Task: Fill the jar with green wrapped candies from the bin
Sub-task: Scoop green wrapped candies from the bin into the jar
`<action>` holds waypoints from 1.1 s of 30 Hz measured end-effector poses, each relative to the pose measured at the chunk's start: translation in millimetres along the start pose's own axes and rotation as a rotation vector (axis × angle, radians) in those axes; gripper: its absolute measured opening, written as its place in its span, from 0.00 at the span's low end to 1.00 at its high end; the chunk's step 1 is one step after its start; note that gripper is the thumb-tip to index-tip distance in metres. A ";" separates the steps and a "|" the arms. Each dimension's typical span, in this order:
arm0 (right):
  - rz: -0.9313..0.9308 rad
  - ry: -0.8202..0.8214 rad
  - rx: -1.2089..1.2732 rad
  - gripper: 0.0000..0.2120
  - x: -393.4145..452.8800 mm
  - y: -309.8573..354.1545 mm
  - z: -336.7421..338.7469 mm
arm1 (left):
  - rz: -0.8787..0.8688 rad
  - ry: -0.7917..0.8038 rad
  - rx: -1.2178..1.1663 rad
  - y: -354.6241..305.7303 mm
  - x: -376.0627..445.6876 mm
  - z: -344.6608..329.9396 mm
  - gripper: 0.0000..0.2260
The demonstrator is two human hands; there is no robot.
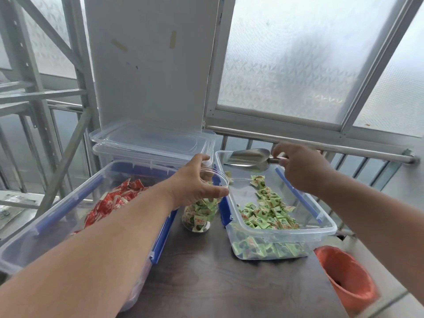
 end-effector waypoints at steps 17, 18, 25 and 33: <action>-0.644 0.372 0.695 0.09 -33.7 -31.2 -136.3 | 0.002 0.014 -0.049 9.0 7.8 -2.6 0.54; -0.678 0.375 0.723 0.09 -31.9 -29.3 -139.6 | -0.002 0.014 -0.044 7.5 7.0 -2.6 0.52; -0.709 0.371 0.732 0.07 -2.6 -31.3 -161.5 | 0.012 0.010 -0.011 4.7 4.3 -0.3 0.49; -0.624 0.440 0.547 0.19 -1.9 -40.9 -179.0 | 0.012 0.017 -0.031 6.7 7.0 -1.6 0.48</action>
Point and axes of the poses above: each hand's wrist, its own x-axis towards the middle knuckle, its own z-axis out of the back of the hand, y = z × x, the point moved 10 cm from there along x, towards the middle knuckle, and after that the axes turned 15 degrees about x, right-handed, at the moved point
